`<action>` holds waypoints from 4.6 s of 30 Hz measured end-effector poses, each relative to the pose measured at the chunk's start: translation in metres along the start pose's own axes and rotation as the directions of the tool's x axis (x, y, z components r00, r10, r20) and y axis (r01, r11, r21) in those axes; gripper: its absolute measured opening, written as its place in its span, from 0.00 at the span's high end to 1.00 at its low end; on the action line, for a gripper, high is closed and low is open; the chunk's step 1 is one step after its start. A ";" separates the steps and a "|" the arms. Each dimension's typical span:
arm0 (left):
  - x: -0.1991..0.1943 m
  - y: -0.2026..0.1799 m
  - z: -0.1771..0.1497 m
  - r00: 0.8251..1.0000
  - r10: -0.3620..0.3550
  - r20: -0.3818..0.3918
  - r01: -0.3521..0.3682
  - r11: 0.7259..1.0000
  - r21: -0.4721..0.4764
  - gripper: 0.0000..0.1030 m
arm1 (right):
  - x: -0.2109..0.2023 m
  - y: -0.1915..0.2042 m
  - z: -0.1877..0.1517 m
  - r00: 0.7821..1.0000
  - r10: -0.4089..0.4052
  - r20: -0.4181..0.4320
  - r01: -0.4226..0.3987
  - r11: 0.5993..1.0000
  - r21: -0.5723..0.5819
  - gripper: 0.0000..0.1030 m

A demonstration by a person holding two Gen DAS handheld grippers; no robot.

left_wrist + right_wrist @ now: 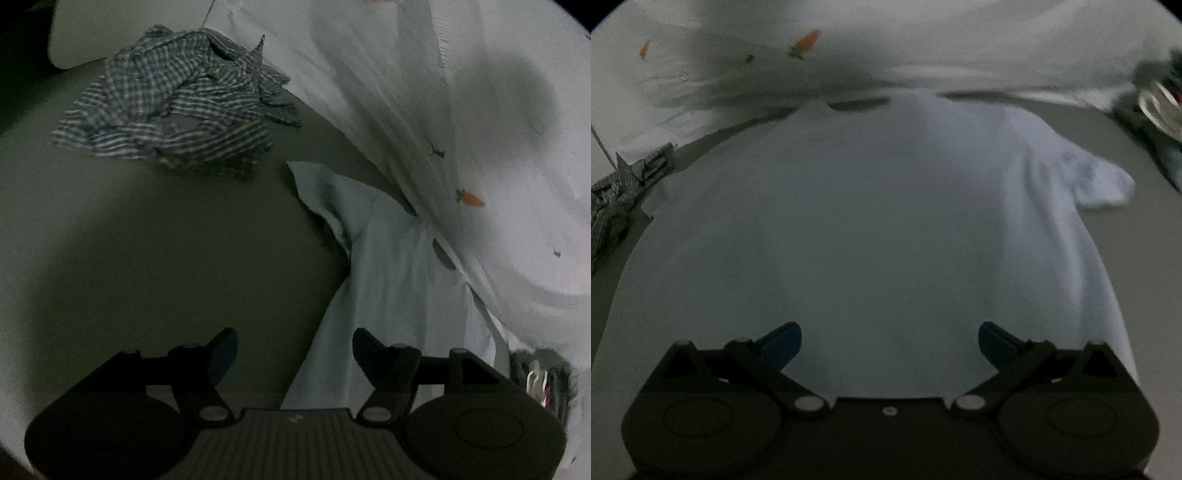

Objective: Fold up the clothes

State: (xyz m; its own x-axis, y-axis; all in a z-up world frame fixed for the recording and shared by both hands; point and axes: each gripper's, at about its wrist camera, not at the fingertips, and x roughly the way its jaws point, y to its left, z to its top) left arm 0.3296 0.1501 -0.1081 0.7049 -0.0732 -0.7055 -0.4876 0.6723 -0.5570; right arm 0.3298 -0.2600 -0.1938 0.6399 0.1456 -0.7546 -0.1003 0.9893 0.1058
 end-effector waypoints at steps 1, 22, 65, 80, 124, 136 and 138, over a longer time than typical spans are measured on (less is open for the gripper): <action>0.008 0.000 0.008 1.000 -0.007 0.002 0.007 1.000 -0.001 0.32 | 0.008 0.003 0.006 1.000 -0.004 0.012 0.004 1.000 -0.008 0.00; 0.196 -0.040 0.115 0.979 -0.130 -0.159 0.141 0.988 0.060 0.78 | 0.089 0.012 0.058 0.959 -0.213 0.187 0.201 0.976 0.081 0.00; 0.118 -0.011 0.085 0.990 0.028 -0.135 -0.010 0.991 0.133 0.74 | 0.090 0.012 0.061 0.962 -0.208 0.177 0.196 0.977 0.082 0.00; 0.092 -0.101 -0.015 0.969 -0.013 -0.247 0.103 0.930 0.353 0.36 | -0.002 -0.057 0.000 0.995 -0.090 0.054 0.072 0.961 0.267 0.04; 0.190 -0.171 -0.014 0.967 0.169 -0.189 -0.096 0.934 0.345 0.08 | 0.063 -0.100 0.108 0.955 0.277 0.103 -0.279 0.960 0.008 0.95; 0.191 -0.174 -0.018 0.974 0.146 -0.171 -0.078 0.932 0.354 0.00 | 0.051 -0.147 0.079 0.947 0.286 0.148 -0.322 0.839 0.438 0.73; 0.192 -0.178 -0.021 0.972 0.168 -0.166 -0.088 0.911 0.404 0.00 | 0.052 -0.154 0.080 0.955 0.251 0.155 -0.295 0.835 0.464 0.73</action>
State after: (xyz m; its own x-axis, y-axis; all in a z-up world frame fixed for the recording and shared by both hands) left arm 0.5409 0.0005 -0.1537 0.5177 -0.0805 -0.8518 -0.2986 0.9160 -0.2680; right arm 0.4393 -0.4047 -0.1973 0.7042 0.3889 -0.5941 0.0814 0.7869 0.6117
